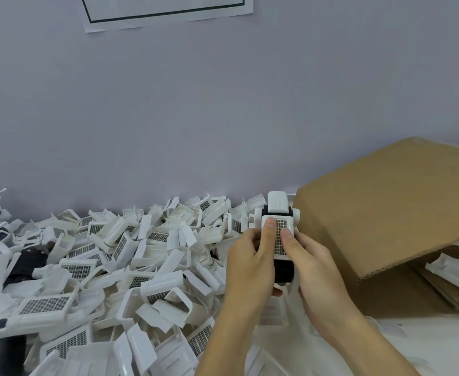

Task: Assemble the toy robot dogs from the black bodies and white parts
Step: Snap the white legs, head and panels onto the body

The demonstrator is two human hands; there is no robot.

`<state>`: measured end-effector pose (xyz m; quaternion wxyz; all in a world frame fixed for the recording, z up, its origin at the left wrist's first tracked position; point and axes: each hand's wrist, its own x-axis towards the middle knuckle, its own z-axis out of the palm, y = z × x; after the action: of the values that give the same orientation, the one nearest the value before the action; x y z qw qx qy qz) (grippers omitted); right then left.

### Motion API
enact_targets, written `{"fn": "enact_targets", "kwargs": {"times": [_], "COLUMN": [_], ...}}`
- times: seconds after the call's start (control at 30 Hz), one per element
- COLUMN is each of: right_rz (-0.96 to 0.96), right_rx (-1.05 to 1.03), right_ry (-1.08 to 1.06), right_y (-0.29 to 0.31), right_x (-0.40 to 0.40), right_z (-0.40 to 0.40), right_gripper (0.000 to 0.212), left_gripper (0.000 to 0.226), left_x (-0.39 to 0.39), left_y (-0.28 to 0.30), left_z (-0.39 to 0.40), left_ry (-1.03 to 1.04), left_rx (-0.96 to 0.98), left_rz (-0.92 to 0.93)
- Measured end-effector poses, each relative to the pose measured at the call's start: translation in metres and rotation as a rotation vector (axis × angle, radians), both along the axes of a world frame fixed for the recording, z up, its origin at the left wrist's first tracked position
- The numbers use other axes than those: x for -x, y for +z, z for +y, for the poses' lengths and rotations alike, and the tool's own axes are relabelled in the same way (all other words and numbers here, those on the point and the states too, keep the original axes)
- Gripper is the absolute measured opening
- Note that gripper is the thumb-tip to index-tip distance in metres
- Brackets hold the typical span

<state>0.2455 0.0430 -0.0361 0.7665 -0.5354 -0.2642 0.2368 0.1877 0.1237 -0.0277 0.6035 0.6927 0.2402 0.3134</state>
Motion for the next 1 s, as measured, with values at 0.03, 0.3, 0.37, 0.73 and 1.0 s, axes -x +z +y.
{"fn": "enact_targets", "kwargs": {"times": [0.03, 0.3, 0.37, 0.73, 1.0], "right_rz": [-0.013, -0.011, 0.001, -0.010, 0.089], "right_rx": [0.002, -0.097, -0.122, -0.084, -0.131], "right_ry": [-0.012, 0.014, 0.018, -0.033, 0.032], "right_y": [0.000, 0.003, 0.004, 0.008, 0.011], "right_x": [0.001, 0.000, -0.002, -0.002, 0.001], "right_z": [0.000, -0.002, -0.002, -0.005, -0.005], "right_gripper": [0.027, 0.036, 0.038, 0.031, 0.029], "left_gripper": [0.052, 0.084, 0.083, 0.069, 0.064], "left_x": [0.000, 0.005, 0.006, 0.004, 0.005], "left_y": [0.000, 0.008, 0.011, 0.010, 0.009], "left_z": [0.000, -0.003, -0.004, -0.005, -0.007], "left_ry": [0.008, -0.021, -0.055, 0.036, -0.090], "left_rx": [0.006, 0.001, 0.004, -0.111, 0.107], "left_rz": [-0.002, -0.033, -0.066, -0.119, -0.093]}}
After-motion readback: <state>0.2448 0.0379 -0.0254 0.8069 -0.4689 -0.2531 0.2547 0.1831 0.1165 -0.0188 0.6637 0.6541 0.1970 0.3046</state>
